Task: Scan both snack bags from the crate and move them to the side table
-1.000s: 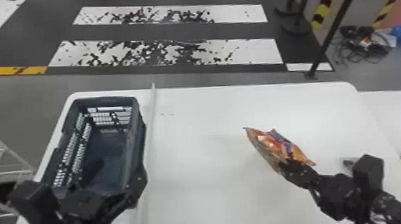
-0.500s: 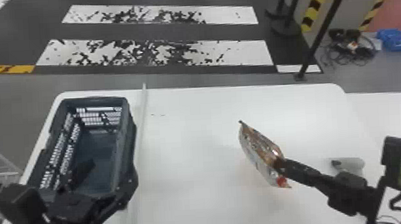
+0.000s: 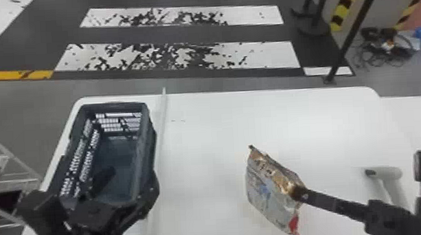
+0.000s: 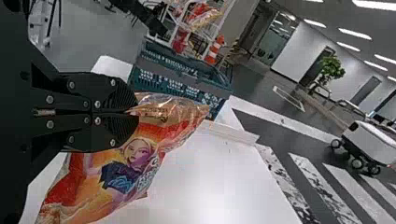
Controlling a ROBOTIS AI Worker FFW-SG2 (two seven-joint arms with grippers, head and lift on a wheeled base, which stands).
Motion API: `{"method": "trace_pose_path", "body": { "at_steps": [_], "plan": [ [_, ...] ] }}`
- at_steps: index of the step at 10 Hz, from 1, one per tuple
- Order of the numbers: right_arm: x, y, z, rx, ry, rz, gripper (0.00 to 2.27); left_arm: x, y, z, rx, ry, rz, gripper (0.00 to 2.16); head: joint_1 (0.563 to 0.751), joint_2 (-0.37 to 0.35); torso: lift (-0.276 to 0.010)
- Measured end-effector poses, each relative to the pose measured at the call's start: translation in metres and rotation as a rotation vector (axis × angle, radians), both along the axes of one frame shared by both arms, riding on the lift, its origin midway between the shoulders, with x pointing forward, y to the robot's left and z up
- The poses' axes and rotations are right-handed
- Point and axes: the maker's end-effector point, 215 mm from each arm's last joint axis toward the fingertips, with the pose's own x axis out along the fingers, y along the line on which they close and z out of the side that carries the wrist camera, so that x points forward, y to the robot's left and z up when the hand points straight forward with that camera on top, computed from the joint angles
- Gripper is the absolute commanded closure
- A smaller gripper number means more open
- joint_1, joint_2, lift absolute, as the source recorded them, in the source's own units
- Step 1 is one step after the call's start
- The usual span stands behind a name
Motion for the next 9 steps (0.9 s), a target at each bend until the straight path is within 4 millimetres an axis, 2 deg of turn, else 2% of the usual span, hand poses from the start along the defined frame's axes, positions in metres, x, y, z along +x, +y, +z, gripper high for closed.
{"method": "trace_pose_path", "body": {
  "at_steps": [1, 3, 6, 8, 9],
  "plan": [
    [-0.007, 0.002, 0.003, 0.028, 0.049, 0.006, 2.25, 0.000, 0.000, 0.000, 0.000, -0.001, -0.001, 0.06, 0.695, 0.009, -0.029],
    [0.000, -0.008, -0.001, 0.012, 0.081, -0.014, 2.24, 0.000, -0.001, 0.001, -0.001, -0.003, -0.004, 0.06, 0.695, -0.007, -0.029],
    [0.023, -0.041, -0.043, -0.075, 0.116, -0.096, 2.24, -0.001, -0.002, 0.002, -0.001, -0.005, -0.009, 0.06, 0.695, -0.056, -0.029],
    [0.046, -0.069, -0.061, -0.143, 0.092, -0.149, 2.23, -0.001, -0.002, 0.003, -0.001, -0.009, -0.012, 0.06, 0.695, -0.108, -0.029],
    [0.058, -0.082, -0.066, -0.175, 0.065, -0.175, 1.99, -0.002, -0.002, 0.002, -0.002, -0.009, -0.012, 0.06, 0.695, -0.129, -0.029]
  ]
}}
